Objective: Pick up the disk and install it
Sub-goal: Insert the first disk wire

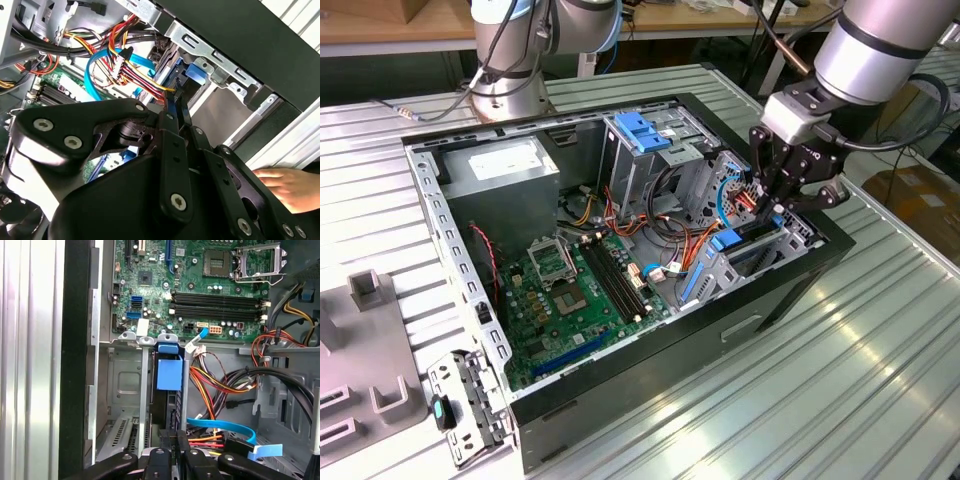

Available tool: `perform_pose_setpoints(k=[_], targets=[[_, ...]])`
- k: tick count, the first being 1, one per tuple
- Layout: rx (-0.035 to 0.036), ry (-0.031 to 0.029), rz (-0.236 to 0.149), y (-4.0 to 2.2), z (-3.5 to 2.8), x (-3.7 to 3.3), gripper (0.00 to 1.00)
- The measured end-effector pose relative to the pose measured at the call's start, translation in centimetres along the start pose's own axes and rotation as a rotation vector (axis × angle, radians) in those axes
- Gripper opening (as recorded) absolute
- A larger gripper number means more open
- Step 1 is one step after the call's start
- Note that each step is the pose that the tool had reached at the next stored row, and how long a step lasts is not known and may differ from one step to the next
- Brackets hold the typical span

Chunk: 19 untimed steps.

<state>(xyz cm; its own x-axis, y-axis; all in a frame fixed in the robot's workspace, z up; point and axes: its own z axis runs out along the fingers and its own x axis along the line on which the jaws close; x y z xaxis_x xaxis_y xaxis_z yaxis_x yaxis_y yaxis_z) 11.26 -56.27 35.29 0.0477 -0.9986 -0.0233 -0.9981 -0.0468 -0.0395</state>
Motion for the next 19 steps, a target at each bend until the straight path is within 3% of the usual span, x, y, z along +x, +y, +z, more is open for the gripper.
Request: perform_pose_setpoints(k=[19], targets=[[0.0001,0.0001,0.005,-0.1,0.45,-0.13,0.16]])
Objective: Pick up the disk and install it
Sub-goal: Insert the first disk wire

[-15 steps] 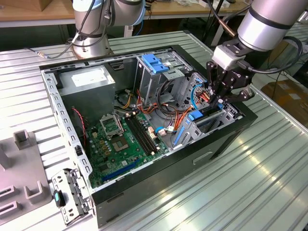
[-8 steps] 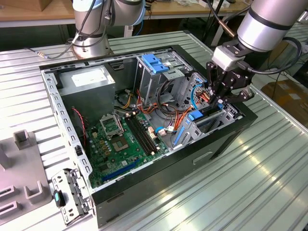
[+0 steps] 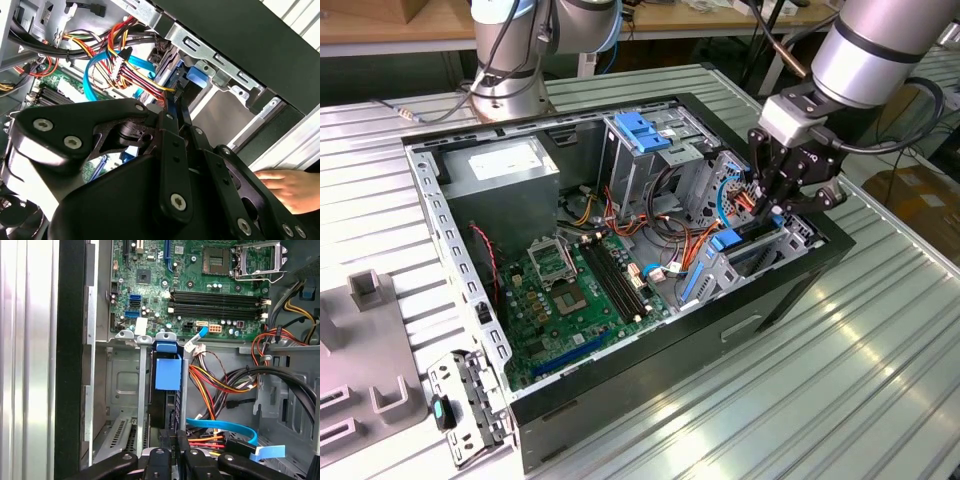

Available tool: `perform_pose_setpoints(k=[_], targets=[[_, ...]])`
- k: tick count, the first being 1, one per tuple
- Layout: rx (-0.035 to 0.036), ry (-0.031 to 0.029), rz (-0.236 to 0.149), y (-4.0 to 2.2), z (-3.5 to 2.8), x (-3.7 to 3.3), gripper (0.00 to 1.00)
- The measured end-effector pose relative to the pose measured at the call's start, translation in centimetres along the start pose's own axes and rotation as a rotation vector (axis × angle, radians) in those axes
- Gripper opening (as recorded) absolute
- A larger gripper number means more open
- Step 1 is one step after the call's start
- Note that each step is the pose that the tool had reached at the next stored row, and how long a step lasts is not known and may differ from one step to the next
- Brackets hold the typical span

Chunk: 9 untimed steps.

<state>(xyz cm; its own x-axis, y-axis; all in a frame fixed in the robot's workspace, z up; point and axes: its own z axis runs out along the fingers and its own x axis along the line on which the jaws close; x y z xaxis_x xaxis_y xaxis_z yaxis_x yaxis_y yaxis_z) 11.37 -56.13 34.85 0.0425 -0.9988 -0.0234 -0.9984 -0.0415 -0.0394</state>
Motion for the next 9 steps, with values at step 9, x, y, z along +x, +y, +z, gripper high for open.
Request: perform_pose_setpoints(k=[9], targets=[[0.0003,0.0003,0.01,0.01,0.23,-0.04,0.16]])
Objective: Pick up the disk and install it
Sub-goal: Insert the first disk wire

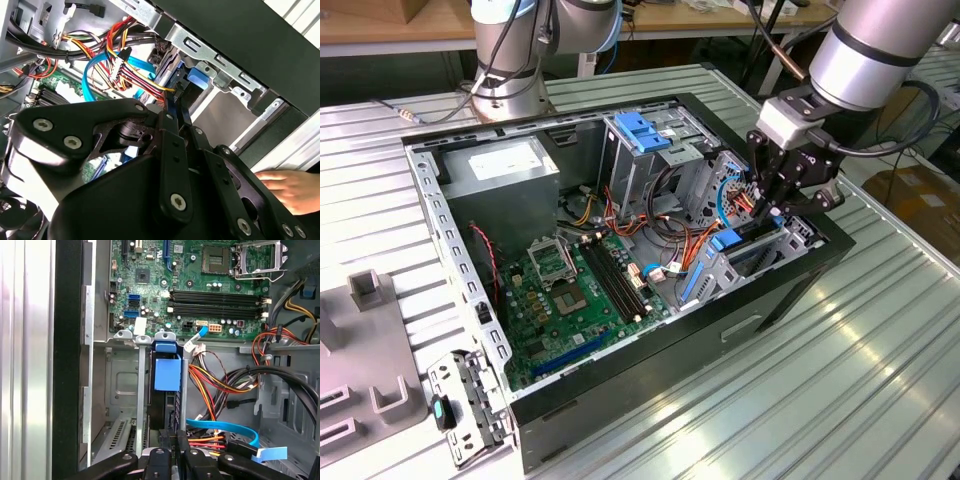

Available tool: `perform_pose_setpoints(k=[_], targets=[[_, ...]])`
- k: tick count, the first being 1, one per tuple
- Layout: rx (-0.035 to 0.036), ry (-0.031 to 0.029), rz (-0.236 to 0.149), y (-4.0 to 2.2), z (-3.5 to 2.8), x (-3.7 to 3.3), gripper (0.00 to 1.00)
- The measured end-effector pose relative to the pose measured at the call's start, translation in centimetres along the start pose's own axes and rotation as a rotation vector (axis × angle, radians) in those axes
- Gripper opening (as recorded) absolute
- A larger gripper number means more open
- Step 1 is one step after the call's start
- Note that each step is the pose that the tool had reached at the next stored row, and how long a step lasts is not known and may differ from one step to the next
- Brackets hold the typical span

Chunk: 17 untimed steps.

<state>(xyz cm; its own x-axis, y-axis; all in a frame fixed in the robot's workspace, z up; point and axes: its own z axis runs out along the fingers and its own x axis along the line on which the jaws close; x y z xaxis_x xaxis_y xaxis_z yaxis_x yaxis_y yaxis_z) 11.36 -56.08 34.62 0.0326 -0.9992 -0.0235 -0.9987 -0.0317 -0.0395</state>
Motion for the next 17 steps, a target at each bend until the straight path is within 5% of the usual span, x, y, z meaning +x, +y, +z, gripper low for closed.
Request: perform_pose_setpoints(k=[17], targets=[[0.0007,0.0011,0.03,0.01,-0.07,-0.03,0.16]])
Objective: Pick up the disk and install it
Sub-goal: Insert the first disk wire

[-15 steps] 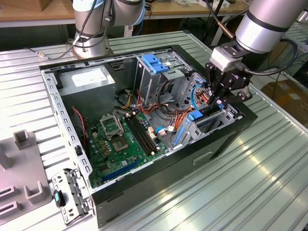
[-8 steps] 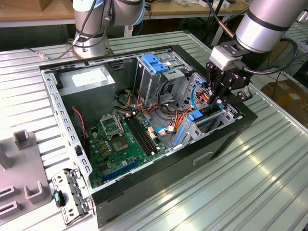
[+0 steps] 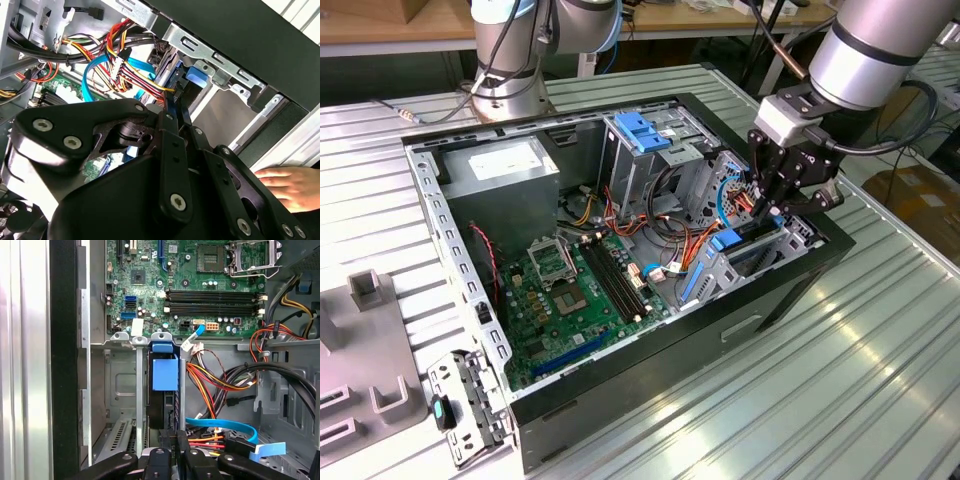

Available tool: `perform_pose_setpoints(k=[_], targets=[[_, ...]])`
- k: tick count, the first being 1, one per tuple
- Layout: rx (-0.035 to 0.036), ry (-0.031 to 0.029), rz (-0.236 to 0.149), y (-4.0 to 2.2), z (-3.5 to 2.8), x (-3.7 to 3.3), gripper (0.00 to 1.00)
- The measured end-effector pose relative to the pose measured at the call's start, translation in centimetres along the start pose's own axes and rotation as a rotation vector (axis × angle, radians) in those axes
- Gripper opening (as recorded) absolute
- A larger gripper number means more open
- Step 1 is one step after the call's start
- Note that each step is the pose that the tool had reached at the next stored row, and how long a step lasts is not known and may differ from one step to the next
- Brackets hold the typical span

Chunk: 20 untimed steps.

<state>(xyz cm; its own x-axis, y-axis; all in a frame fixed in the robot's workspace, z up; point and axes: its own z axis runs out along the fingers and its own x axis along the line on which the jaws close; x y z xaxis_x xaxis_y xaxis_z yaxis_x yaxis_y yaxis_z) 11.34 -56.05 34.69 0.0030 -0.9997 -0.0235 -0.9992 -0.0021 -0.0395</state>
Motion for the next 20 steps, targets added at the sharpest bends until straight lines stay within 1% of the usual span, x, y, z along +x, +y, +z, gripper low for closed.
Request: perform_pose_setpoints(k=[4,9,11,18,19,20], targets=[[-0.0002,-0.0001,-0.005,0.01,0.15,-0.07,0.16],[-0.0001,-0.0034,-0.005,0.03,0.45,-0.06,0.16],[-0.0002,-0.0035,-0.005,0.03,0.59,-0.05,0.16],[0.0003,-0.0037,-0.005,0.03,0.58,-0.05,0.16],[0.0011,-0.004,-0.005,0.02,0.52,-0.06,0.16],[0.002,-0.0034,-0.005,0.02,0.29,-0.06,0.18]])
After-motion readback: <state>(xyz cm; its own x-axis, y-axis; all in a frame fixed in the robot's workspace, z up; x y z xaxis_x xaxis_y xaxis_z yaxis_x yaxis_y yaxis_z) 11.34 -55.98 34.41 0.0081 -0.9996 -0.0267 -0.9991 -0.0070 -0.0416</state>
